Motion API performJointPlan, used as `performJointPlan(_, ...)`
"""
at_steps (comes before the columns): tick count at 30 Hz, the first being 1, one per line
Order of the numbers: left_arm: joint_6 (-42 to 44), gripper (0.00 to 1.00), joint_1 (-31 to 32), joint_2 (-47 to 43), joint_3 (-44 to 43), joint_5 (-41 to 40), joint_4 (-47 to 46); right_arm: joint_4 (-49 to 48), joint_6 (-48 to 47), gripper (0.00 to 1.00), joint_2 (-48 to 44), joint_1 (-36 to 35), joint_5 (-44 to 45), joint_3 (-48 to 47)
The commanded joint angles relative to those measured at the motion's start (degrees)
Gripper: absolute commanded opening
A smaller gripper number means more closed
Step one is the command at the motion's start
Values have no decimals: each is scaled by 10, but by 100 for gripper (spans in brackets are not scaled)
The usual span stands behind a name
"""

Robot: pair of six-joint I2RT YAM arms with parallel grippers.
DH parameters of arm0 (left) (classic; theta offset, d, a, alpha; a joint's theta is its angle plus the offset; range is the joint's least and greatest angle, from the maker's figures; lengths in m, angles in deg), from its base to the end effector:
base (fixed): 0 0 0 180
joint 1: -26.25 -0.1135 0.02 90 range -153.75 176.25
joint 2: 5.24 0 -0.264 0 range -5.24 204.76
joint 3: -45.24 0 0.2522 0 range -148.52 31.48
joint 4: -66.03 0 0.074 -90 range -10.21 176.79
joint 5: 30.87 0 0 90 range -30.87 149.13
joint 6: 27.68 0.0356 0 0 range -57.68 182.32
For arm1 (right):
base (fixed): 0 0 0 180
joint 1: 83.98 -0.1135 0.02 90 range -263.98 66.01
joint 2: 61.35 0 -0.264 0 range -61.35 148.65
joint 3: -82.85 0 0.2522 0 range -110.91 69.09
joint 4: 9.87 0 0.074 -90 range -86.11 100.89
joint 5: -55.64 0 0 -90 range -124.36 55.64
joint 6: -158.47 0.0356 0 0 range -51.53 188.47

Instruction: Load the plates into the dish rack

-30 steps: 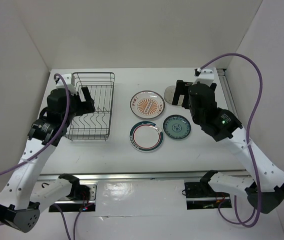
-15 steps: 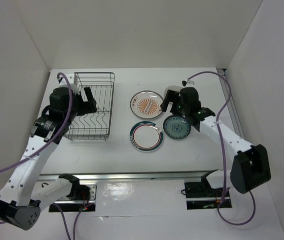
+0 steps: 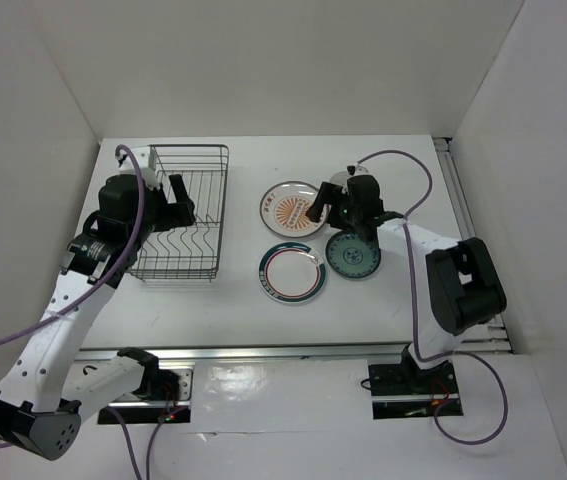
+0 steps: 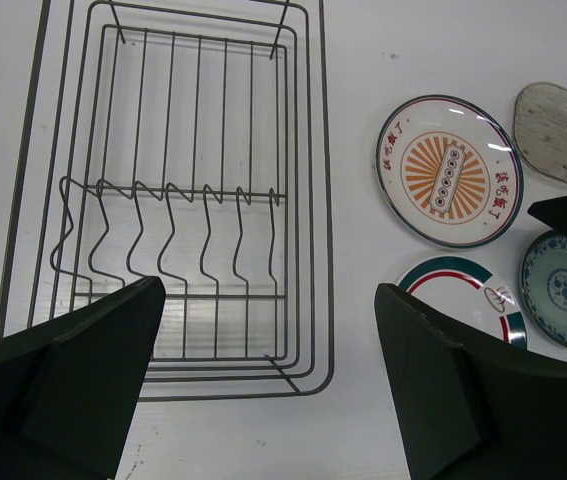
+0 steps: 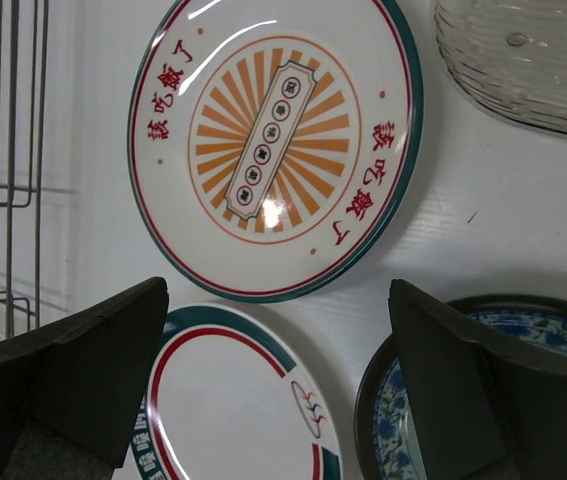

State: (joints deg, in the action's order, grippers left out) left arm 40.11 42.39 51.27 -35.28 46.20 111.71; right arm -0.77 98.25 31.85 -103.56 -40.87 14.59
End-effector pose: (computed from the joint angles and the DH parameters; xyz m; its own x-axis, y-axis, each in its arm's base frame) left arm 0.1998 -0.0495 0.3962 -0.3553 -0.2807 -0.8916 -0.0682 0.9591 -0.2748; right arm 0.3322 0.1225 0.2095 -0.6671 0.2865 -0.6877 -0.1039 0.8783 0.4666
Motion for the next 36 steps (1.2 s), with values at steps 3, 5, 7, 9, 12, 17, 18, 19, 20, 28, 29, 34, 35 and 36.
performJointPlan(3, 14, 100, -3, -1, -19, 10, -22, -64, -2, 98, 35, 27, -31, -35)
performJointPlan(5, 14, 100, -3, -1, -19, 10, -22, -57, -7, 98, 47, 27, -31, -43)
performJointPlan(7, 14, 100, -3, -1, -19, 10, -22, -57, -7, 98, 64, 32, -37, -50)
performJointPlan(9, 14, 100, -3, -1, -19, 10, -22, -62, -7, 98, 73, 38, -45, -55)
performJointPlan(12, 14, 100, -3, -1, -19, 15, -22, -68, -17, 96, 97, 44, -53, -67)
performJointPlan(17, 14, 100, -3, -1, -19, 15, -22, -63, -17, 95, 133, 49, -73, -94)
performJointPlan(18, 14, 100, -3, -1, -19, 15, -22, -63, -17, 95, 142, 49, -73, -94)
performJointPlan(19, 14, 100, -3, -1, -19, 15, -22, -63, -17, 95, 142, 49, -73, -101)
performJointPlan(20, 14, 100, -3, -1, -19, 15, -22, -63, -17, 95, 156, 49, -73, -107)
performJointPlan(28, 14, 100, -3, -1, -19, 15, -22, -75, -17, 80, 195, 49, -84, -119)
performJointPlan(29, 14, 100, -3, -1, -19, 15, -22, -76, -17, 80, 195, 49, -84, -119)
performJointPlan(34, 14, 100, -3, 11, -14, 15, -27, -103, -4, 72, 213, 54, -91, -112)
performJointPlan(35, 14, 100, -3, 11, -14, 15, -27, -103, 1, 72, 218, 54, -91, -112)
performJointPlan(36, 14, 100, -3, 17, -14, 15, -27, -103, 1, 66, 224, 54, -91, -112)
